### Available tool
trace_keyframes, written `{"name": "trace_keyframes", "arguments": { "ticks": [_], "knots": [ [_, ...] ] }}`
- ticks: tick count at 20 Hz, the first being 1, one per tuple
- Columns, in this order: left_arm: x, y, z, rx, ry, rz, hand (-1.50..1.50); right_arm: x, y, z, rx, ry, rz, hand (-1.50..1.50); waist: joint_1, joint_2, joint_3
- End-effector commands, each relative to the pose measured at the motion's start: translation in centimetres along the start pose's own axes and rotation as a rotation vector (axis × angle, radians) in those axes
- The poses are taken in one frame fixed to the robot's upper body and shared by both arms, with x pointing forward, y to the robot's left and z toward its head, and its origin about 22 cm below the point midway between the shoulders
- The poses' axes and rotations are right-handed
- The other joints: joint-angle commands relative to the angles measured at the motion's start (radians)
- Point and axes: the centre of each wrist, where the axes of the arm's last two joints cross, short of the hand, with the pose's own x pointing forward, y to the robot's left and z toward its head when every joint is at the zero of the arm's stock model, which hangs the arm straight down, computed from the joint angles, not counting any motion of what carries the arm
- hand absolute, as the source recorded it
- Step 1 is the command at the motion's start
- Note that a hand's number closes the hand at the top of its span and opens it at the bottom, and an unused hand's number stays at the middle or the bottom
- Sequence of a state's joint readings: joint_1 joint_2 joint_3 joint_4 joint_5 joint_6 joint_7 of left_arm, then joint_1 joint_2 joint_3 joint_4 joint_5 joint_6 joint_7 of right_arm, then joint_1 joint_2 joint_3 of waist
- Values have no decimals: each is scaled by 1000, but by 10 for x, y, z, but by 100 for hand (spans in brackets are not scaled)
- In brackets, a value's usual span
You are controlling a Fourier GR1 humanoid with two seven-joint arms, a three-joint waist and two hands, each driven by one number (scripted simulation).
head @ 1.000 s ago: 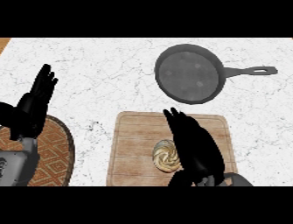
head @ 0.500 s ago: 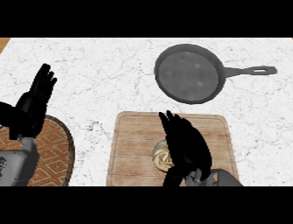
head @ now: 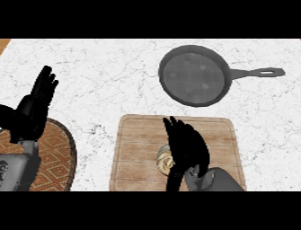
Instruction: Pick the cupcake from the cutting board and place it in the pan
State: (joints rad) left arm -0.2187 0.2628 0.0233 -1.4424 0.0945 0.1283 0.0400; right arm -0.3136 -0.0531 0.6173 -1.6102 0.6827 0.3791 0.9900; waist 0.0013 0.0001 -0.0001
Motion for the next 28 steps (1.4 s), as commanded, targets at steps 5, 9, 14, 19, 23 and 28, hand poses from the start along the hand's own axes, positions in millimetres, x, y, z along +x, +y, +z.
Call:
{"name": "trace_keyframes", "arguments": {
  "ticks": [5,9,14,19,23,28],
  "knots": [
    [13,2,-16,8,-7,-2,0,6,30,-3,45,-76,93,150,-1,0,0],
    [13,-1,-4,-16,-3,-2,0,7,3,-17,58,-73,92,150,1,0,0],
    [19,9,-5,-4,-6,25,0,35,19,-6,20,-101,129,150,11,0,0],
    [-2,-14,-9,-33,2,10,0,70,54,25,64,-356,305,150,33,7,-1],
    [19,-7,-5,-28,-2,8,0,90,48,52,-134,-375,224,150,32,-3,0],
    [8,-1,-8,-32,27,12,0,106,17,68,-468,-476,144,150,18,-4,0]
  ]
}}
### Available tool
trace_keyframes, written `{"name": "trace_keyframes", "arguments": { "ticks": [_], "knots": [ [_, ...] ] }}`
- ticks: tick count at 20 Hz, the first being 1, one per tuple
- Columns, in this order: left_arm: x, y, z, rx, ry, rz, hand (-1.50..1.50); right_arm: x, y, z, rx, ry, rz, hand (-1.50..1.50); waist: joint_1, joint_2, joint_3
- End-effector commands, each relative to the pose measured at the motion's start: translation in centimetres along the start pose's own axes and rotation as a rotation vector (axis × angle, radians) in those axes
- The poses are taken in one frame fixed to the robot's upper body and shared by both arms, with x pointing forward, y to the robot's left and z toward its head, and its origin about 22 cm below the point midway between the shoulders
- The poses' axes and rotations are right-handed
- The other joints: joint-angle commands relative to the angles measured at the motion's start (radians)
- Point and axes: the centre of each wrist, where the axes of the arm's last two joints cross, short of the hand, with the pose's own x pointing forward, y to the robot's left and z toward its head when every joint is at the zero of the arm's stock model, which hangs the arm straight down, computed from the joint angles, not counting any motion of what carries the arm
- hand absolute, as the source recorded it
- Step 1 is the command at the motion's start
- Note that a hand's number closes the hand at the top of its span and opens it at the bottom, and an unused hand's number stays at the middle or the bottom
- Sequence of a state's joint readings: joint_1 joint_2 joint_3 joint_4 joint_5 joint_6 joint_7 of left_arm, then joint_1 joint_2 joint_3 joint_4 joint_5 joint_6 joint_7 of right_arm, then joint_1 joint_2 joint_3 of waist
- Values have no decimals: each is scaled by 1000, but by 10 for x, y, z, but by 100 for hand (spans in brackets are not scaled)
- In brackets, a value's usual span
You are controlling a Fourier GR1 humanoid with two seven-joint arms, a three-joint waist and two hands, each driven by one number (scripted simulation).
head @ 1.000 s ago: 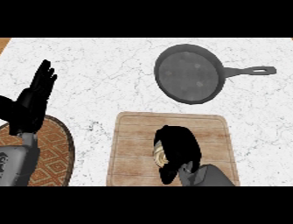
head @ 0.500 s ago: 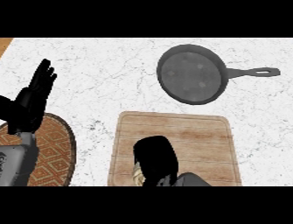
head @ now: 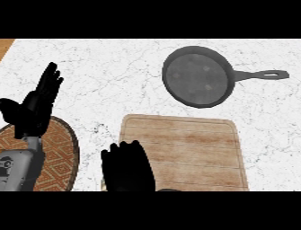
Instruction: Pick the cupcake from the cutting board and place it in the pan
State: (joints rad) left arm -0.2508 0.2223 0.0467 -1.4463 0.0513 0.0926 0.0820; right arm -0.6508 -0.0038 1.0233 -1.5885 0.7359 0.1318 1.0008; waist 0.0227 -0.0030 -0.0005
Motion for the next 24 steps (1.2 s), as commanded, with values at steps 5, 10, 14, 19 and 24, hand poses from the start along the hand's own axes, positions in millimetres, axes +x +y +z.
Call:
{"name": "trace_keyframes", "arguments": {
  "ticks": [5,10,14,19,24],
  "knots": [
    [-5,6,3,20,3,-11,0,10,-59,14,-345,17,-170,150,-21,-1,0],
    [-2,11,6,13,-5,-16,0,-8,-77,-13,-446,80,-241,150,-16,3,1],
    [1,-4,8,18,-16,5,0,-33,-116,-16,-497,87,-472,150,-14,5,1],
    [3,3,5,17,-14,-6,0,-112,-127,-48,-562,153,-475,150,-16,7,1],
    [5,4,8,22,-25,0,0,-188,-122,-79,-587,232,-381,150,-8,9,1]
  ]
}}
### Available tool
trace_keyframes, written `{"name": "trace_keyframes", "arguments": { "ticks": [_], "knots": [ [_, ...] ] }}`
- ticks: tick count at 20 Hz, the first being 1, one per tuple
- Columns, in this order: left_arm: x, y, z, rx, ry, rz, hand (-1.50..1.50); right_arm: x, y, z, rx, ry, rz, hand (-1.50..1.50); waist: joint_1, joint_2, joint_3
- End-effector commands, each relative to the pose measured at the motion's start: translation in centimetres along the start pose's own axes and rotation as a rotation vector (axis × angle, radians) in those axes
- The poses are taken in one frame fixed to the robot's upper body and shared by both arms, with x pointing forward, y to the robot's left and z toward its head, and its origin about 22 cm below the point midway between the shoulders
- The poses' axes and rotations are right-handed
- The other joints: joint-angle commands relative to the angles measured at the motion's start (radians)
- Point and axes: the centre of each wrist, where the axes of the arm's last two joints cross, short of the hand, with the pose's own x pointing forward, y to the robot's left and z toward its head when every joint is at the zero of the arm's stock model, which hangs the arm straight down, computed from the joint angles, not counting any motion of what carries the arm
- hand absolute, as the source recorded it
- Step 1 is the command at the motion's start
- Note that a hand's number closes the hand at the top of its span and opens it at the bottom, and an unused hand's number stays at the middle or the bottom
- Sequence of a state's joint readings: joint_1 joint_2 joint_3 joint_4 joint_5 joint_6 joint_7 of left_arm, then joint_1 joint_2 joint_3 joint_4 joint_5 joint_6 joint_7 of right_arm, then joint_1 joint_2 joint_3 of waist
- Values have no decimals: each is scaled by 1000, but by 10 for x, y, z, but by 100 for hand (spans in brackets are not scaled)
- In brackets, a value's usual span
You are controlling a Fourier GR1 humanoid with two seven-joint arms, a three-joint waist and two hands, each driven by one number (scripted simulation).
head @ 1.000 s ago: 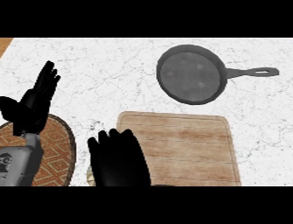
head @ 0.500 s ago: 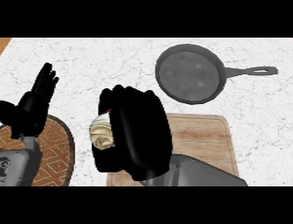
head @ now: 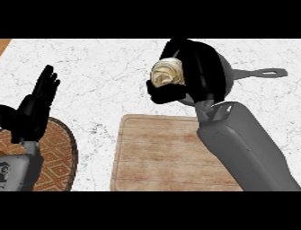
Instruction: Pick the cupcake from the cutting board and place it in the pan
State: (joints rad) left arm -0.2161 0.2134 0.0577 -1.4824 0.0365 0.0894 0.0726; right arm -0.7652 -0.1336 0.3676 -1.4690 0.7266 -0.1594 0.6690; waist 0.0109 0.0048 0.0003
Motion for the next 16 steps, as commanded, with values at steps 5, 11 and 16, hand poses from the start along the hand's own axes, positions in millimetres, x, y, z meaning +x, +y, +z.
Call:
{"name": "trace_keyframes", "arguments": {
  "ticks": [5,11,16],
  "knots": [
    [-1,-5,-2,-14,-18,-8,0,-116,-6,-50,-95,31,232,150,21,12,0],
    [14,-8,-7,-24,-20,14,0,-169,-1,-73,-129,93,201,150,42,14,2],
    [16,-20,-16,-60,-38,8,0,-179,-2,-89,-136,112,214,150,57,24,2]
  ]
}}
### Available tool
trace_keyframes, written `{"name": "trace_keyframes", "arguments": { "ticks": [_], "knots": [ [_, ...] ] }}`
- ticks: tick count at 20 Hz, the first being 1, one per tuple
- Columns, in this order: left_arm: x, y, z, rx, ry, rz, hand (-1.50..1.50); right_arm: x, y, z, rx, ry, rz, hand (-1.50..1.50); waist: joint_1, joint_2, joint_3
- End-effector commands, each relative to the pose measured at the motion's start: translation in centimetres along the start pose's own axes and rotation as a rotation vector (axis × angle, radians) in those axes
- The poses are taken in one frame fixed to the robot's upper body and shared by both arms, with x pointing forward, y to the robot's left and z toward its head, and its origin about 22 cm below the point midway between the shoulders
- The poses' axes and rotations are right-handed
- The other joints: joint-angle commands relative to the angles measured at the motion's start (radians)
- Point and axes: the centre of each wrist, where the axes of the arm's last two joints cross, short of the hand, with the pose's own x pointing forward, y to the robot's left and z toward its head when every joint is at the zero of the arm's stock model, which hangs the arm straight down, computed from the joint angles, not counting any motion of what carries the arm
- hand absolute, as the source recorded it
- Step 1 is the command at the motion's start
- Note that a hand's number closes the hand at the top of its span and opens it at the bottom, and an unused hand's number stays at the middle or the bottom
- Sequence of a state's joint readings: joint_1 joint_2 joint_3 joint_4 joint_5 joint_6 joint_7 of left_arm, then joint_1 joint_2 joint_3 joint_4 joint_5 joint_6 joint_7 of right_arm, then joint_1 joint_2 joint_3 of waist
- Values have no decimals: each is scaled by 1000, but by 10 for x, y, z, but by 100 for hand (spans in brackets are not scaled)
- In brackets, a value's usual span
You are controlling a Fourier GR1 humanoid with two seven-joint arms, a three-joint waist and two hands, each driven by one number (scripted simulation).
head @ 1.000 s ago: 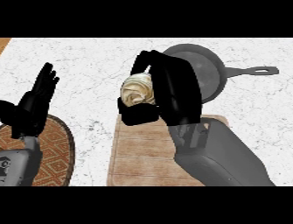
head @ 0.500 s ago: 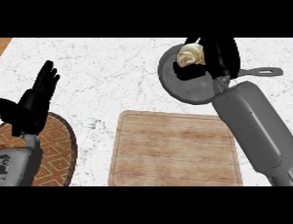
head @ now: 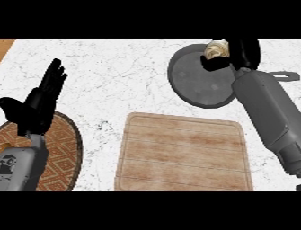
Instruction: Pick the cupcake from the cutting board and place it in the pan
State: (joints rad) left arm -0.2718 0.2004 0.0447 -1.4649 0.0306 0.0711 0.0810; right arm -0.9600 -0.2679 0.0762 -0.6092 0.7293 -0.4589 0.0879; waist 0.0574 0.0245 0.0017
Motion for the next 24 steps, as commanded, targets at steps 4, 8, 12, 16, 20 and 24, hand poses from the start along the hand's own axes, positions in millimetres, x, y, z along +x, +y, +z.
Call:
{"name": "trace_keyframes", "arguments": {
  "ticks": [4,8,12,16,20,24],
  "knots": [
    [-5,-10,2,-8,-8,8,0,-25,12,-4,127,120,-110,-150,20,7,0],
    [5,-18,-3,-30,-4,11,0,-29,31,8,341,147,-293,-150,30,13,2],
    [12,-3,-14,-17,-10,13,0,-37,26,4,350,101,-323,-150,19,10,1],
    [9,-1,-7,4,5,16,0,-51,32,16,206,27,-427,-150,-1,-1,1],
    [-10,-5,9,13,11,9,0,-63,27,17,73,59,-585,-150,-14,-6,1],
    [-9,11,11,40,22,-3,0,-98,5,19,124,51,-722,-150,-46,-20,-1]
  ]
}}
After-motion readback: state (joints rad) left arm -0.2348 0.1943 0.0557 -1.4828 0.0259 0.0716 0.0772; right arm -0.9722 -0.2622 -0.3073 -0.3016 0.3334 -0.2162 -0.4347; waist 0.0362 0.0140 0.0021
